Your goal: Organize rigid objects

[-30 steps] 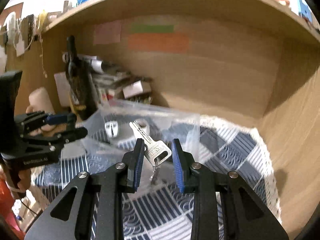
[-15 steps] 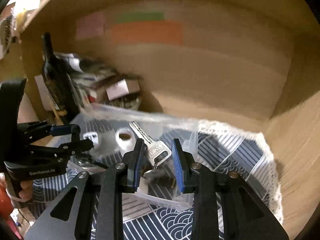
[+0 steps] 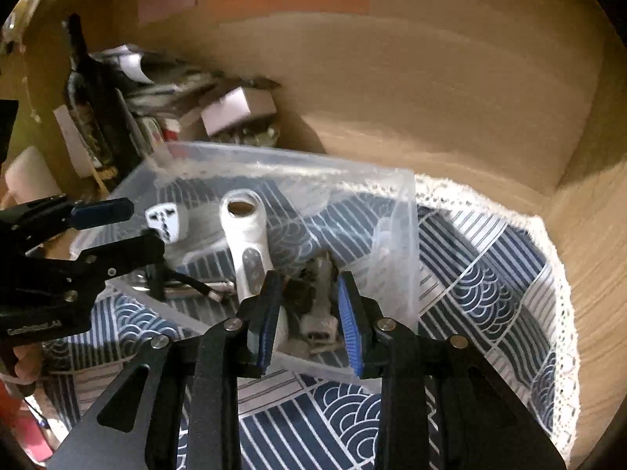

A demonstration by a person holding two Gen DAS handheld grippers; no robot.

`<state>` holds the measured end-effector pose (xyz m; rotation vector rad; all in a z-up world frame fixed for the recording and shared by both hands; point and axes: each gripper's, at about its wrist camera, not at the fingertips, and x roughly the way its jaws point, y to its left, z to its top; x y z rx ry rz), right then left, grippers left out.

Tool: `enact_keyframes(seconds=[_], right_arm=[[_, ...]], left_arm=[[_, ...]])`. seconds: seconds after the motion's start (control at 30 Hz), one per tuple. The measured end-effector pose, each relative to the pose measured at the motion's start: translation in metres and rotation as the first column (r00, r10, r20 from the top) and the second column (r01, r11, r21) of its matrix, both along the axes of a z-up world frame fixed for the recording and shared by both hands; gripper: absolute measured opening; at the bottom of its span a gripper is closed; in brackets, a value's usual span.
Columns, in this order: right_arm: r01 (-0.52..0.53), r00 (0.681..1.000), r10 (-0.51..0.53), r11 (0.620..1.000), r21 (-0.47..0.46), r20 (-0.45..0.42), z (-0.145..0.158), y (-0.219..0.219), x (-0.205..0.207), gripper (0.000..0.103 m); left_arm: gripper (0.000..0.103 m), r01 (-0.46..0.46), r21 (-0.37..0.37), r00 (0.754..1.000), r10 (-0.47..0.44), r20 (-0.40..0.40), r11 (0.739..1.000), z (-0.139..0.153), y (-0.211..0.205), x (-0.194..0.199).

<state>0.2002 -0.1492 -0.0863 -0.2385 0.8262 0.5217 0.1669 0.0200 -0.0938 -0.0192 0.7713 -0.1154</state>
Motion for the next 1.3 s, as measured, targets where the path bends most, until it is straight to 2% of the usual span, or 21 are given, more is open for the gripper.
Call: enact_keyframes(seconds=[0.17, 0.37, 0.4, 0.43, 0.47, 0.53, 0.67, 0.73, 0.87, 1.3], right_arm=[[-0.005, 0.995, 0.001, 0.999, 0.043, 0.104, 0.036, -0.006, -0.025, 0.035], [-0.02, 0.967, -0.013, 0.992, 0.125, 0.254, 0.084, -0.017, -0.07, 0.055], [-0.021, 0.963, -0.017, 0.99, 0.137, 0.268, 0.089, -0.018, -0.074, 0.061], [-0.022, 0.957, -0.024, 0.988, 0.156, 0.29, 0.095, -0.019, -0.082, 0.069], [-0.023, 0.952, -0.03, 0.985, 0.169, 0.305, 0.099, -0.02, -0.087, 0.072], [-0.017, 0.938, -0.052, 0.98, 0.196, 0.342, 0.109, -0.023, -0.1, 0.083], [-0.007, 0.919, -0.086, 0.972, 0.235, 0.384, 0.121, -0.028, -0.118, 0.089], [-0.001, 0.914, -0.1, 0.968, 0.25, 0.393, 0.123, -0.029, -0.121, 0.098], [0.012, 0.906, -0.123, 0.964, 0.267, 0.405, 0.125, -0.034, -0.128, 0.099], [0.008, 0.895, -0.13, 0.961, 0.275, 0.427, 0.13, -0.042, -0.148, 0.101]], left_arm=[[0.064, -0.01, -0.011, 0.996, 0.011, 0.089, 1.0, 0.029, 0.001, -0.023], [0.071, -0.023, -0.031, 0.975, 0.029, 0.221, 0.999, 0.068, 0.0, -0.062], [0.073, -0.027, -0.032, 0.97, 0.034, 0.243, 0.999, 0.074, 0.0, -0.069], [0.079, -0.035, -0.033, 0.963, 0.043, 0.268, 0.999, 0.08, 0.0, -0.077], [0.085, -0.042, -0.035, 0.957, 0.05, 0.287, 0.999, 0.084, 0.0, -0.082], [0.089, -0.058, -0.032, 0.941, 0.065, 0.333, 0.998, 0.094, -0.001, -0.096], [0.097, -0.074, -0.027, 0.912, 0.078, 0.402, 0.997, 0.107, -0.002, -0.119], [0.099, -0.078, -0.024, 0.902, 0.08, 0.424, 0.997, 0.111, -0.003, -0.128], [0.101, -0.079, -0.028, 0.89, 0.083, 0.449, 0.996, 0.118, -0.003, -0.143], [0.102, -0.076, -0.017, 0.882, 0.076, 0.465, 0.997, 0.12, -0.008, -0.155]])
